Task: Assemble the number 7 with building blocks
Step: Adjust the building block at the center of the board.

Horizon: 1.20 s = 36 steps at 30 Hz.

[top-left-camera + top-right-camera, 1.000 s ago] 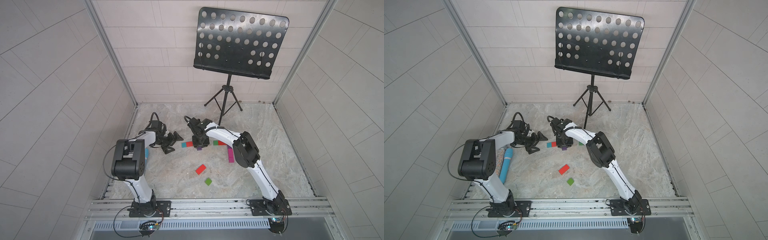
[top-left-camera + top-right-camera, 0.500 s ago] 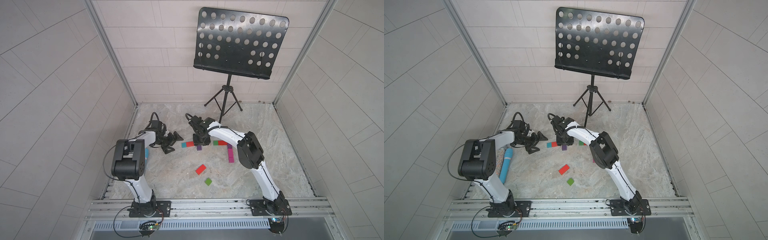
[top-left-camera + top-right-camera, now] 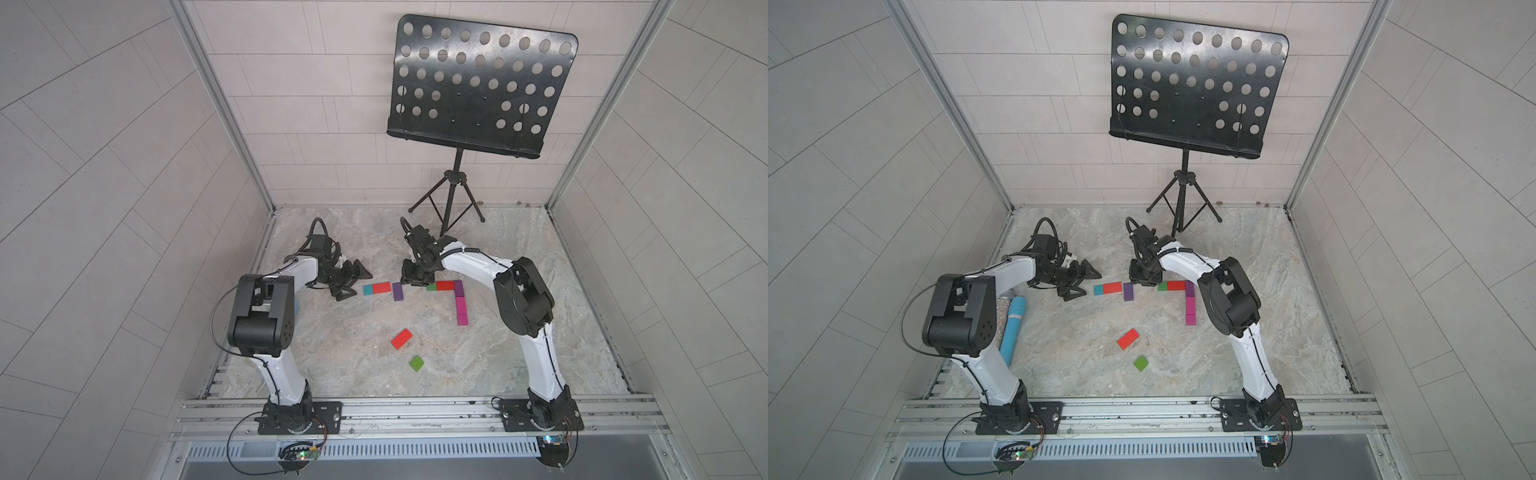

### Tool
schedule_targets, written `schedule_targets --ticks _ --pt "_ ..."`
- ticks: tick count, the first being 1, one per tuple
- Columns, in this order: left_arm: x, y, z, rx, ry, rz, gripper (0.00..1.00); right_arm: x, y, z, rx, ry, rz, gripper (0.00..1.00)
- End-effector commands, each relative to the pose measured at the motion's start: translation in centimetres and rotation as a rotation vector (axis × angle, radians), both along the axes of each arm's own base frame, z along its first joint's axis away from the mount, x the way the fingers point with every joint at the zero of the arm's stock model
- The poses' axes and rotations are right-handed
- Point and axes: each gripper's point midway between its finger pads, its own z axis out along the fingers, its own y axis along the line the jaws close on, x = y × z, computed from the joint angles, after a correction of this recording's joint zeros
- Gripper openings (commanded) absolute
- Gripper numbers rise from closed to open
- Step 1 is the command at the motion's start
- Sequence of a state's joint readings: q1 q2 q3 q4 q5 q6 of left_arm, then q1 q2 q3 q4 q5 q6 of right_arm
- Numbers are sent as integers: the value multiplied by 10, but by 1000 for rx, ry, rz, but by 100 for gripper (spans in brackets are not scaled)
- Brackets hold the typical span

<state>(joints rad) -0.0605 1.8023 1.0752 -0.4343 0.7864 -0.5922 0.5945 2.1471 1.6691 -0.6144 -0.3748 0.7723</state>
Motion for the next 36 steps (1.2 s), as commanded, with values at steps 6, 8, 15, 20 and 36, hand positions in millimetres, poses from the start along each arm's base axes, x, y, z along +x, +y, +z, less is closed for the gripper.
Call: schedule_targets --ticks 6,8,15,20,36 --pt "3 -11 -1 9 3 -40 84 4 18 5 133 -7 -2 41" --pt "4 -13 -1 10 1 -42 83 2 18 1 144 5 -15 40" --pt "5 -16 -3 12 2 -53 74 -3 17 -8 153 21 -40 39" --pt "6 -17 -5 15 3 -56 72 -2 20 -9 158 16 -49 38" --pt "11 -17 -3 16 -6 -52 72 -3 25 -12 156 18 -59 34"
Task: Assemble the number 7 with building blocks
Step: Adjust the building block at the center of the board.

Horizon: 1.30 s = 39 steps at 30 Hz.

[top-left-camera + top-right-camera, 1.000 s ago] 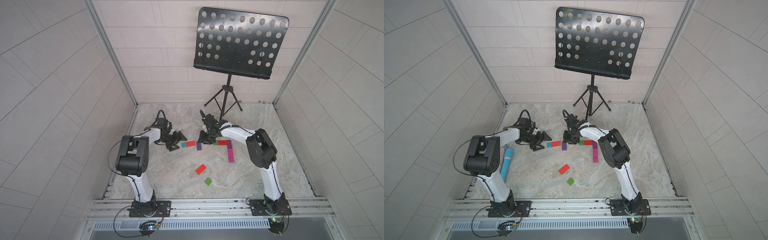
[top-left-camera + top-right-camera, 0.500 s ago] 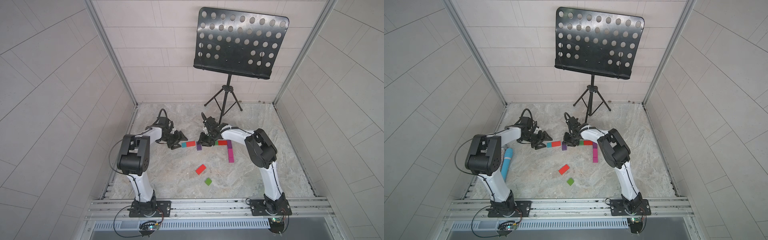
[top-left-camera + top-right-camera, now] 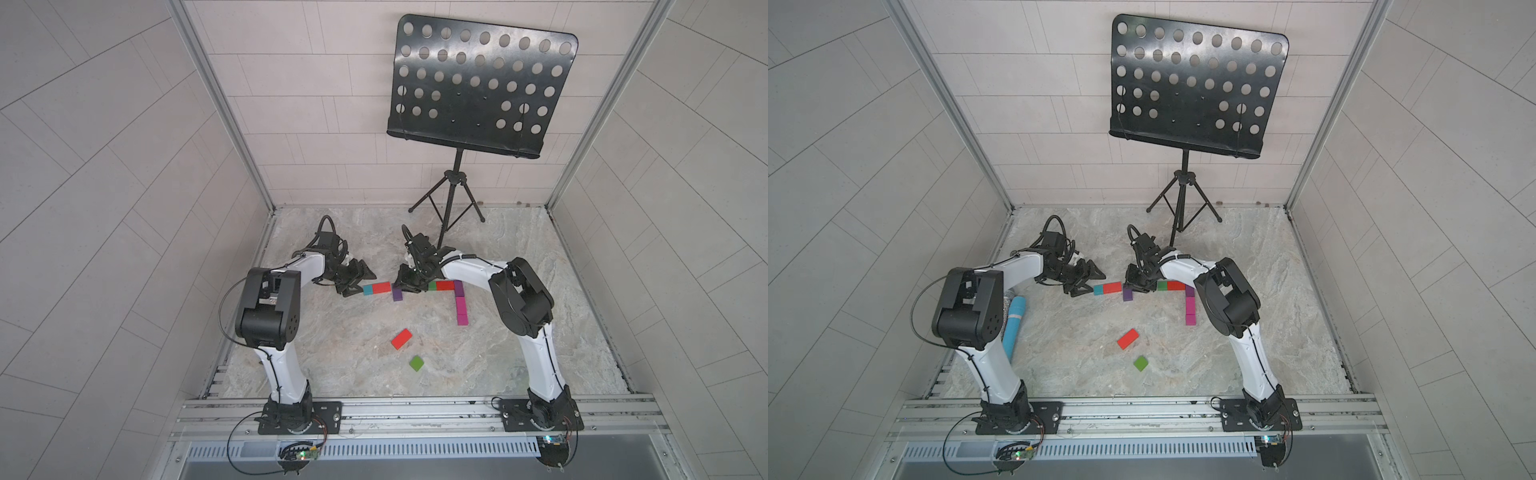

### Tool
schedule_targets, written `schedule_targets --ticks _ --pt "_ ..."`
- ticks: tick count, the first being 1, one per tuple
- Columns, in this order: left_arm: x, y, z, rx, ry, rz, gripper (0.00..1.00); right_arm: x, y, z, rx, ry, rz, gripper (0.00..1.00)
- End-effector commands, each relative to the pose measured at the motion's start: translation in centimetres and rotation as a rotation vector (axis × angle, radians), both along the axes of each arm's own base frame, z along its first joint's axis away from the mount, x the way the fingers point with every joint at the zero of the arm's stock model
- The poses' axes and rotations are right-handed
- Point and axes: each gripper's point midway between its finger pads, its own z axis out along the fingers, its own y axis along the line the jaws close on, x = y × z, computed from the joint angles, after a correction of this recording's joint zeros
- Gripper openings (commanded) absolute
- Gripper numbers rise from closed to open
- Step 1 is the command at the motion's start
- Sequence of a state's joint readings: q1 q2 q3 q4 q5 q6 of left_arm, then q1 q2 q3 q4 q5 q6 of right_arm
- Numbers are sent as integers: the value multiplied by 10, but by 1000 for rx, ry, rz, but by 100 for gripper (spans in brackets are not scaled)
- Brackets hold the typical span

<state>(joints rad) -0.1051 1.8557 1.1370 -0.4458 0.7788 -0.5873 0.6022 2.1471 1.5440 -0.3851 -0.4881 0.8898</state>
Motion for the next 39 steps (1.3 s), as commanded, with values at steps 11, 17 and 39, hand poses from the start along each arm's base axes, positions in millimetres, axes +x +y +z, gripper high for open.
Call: schedule_targets --ticks 11,17,39 --pt "5 -1 -1 7 -7 -2 72 4 1 -1 -19 -11 -29 33" --pt "6 -2 0 6 -9 0 72 7 1 -2 -31 -13 -25 32" --pt "8 -2 1 9 -12 5 73 5 2 -6 -49 -6 -30 31"
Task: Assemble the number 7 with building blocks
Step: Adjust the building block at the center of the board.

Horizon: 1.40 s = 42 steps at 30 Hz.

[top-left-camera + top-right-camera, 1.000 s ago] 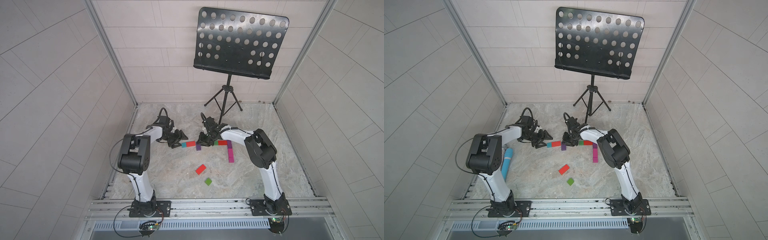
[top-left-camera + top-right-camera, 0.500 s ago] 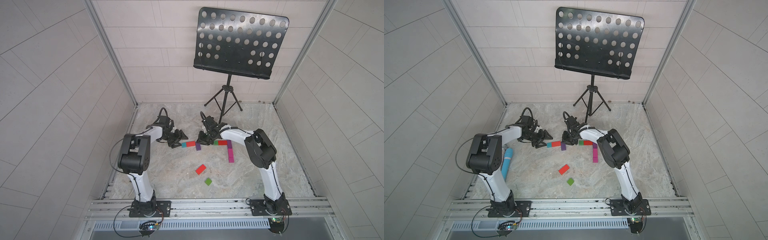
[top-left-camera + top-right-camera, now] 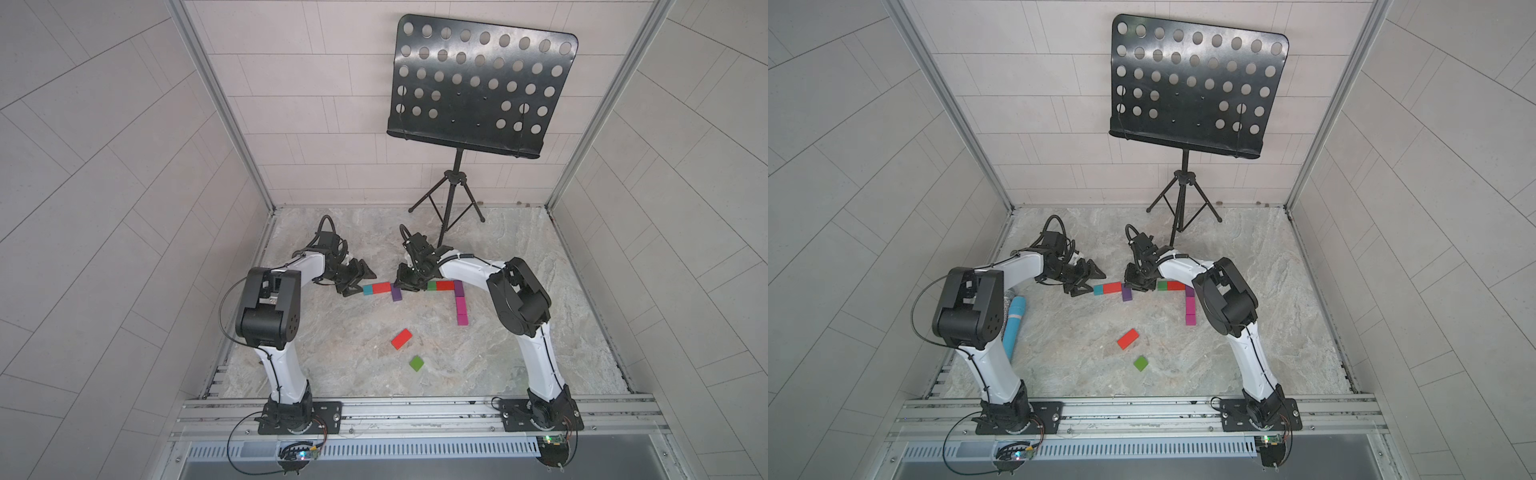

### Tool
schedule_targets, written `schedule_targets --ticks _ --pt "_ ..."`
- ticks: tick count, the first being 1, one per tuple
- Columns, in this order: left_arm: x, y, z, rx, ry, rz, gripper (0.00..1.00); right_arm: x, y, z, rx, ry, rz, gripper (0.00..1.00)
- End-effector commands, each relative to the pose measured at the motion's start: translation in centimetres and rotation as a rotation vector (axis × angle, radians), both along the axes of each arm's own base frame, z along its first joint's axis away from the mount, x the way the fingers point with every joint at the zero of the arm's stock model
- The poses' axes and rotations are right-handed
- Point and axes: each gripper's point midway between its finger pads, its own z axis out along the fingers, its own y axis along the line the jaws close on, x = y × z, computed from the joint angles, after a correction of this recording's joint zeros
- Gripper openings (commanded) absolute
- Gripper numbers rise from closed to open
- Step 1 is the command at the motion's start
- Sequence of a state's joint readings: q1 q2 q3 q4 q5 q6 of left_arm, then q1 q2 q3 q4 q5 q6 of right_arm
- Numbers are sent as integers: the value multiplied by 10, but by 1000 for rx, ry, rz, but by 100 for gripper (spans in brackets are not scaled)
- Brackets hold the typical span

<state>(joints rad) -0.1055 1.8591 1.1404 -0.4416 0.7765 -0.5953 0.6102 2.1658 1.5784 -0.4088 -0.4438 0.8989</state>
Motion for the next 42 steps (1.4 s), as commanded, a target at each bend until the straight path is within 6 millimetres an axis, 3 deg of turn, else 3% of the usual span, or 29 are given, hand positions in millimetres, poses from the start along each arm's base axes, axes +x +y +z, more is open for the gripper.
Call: schedule_targets --ticks 1,34,42 --pt "7 -1 2 7 -16 -1 73 -1 2 -3 -13 5 -7 31" --pt "12 -2 6 4 -26 6 75 -10 5 -3 -6 18 -24 32" --pt "10 -1 10 12 -34 0 76 -6 1 2 -26 -2 -34 39"
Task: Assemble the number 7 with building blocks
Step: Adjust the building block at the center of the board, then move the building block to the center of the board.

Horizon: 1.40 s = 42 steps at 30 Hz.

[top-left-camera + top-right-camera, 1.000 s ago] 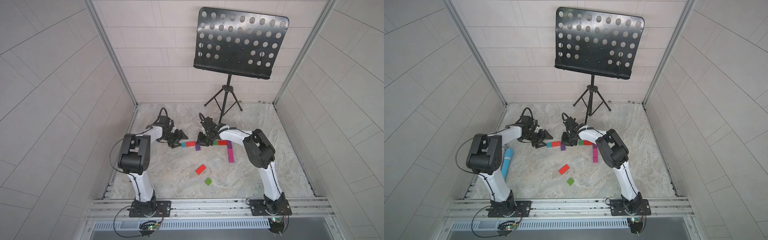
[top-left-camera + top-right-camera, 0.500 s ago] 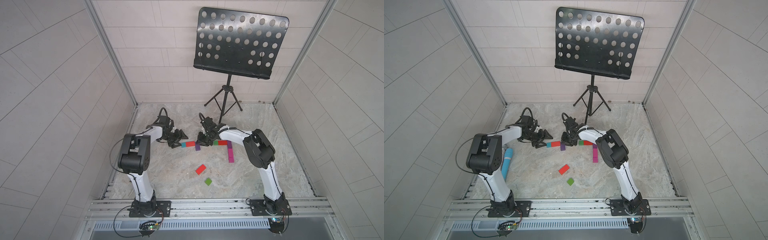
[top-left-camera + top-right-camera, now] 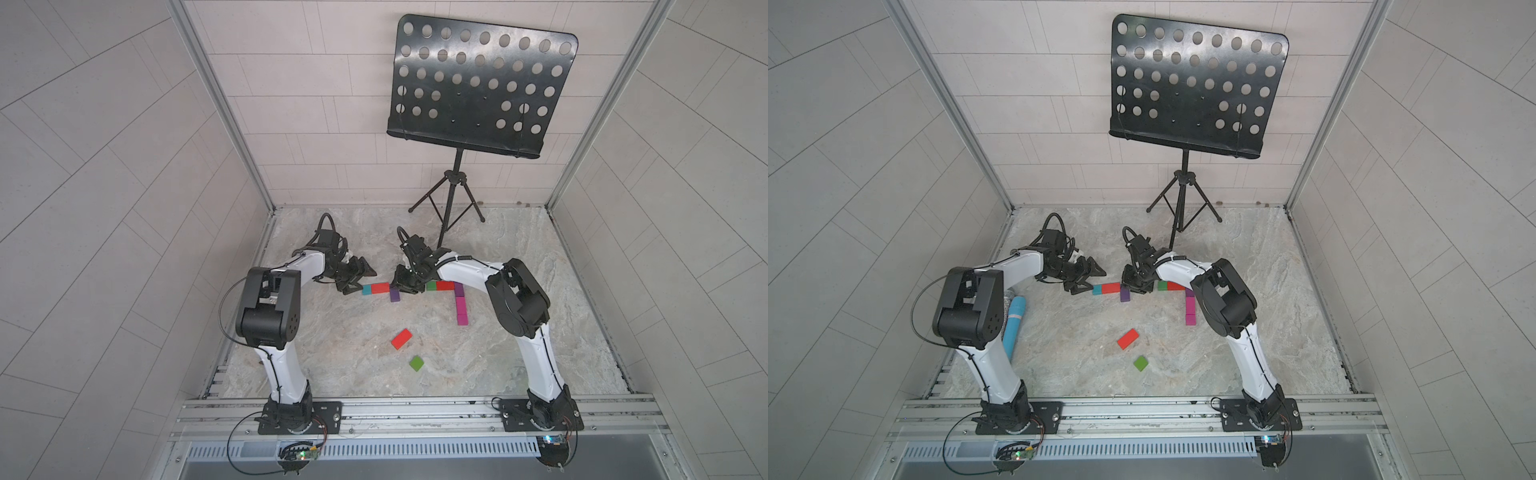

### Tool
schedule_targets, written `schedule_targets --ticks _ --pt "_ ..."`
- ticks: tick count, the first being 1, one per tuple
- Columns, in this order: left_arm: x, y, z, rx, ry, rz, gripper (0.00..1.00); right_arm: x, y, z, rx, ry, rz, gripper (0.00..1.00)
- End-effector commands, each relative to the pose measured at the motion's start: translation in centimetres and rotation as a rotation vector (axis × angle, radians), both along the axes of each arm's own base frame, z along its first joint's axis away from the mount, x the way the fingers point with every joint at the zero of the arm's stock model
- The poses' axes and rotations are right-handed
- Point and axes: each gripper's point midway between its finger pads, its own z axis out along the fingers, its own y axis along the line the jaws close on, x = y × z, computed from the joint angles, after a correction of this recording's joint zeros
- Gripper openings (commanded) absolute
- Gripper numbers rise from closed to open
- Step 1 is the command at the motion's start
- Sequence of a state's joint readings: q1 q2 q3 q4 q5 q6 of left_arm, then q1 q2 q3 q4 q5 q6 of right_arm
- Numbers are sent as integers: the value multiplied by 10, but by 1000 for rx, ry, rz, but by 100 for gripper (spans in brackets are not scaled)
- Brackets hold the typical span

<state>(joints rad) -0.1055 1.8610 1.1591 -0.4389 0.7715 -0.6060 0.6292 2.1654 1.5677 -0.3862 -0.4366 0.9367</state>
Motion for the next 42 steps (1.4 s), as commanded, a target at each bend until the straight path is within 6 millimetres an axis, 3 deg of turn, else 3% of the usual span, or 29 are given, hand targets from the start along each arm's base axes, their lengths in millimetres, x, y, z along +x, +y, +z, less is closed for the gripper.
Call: schedule_targets --ticks 1,8,15,23,27,33,42 --pt "4 -1 6 12 -21 -9 76 -1 -7 5 -34 -10 -18 39" --pt "2 2 9 21 -26 -15 77 2 -8 14 -33 -38 -21 47" --pt "4 10 25 45 -58 -16 78 6 -12 34 -45 -84 -22 54" --pt "-5 26 35 62 -69 -6 79 -14 -18 53 -142 -155 88 54" --pt "-17 37 35 81 -59 -11 81 -36 -22 51 -204 -187 182 54" --pt "-30 50 30 79 -38 16 87 -62 -34 30 -280 -164 239 54" --pt "-39 53 20 74 -6 25 94 -70 -36 12 -309 -136 233 53"
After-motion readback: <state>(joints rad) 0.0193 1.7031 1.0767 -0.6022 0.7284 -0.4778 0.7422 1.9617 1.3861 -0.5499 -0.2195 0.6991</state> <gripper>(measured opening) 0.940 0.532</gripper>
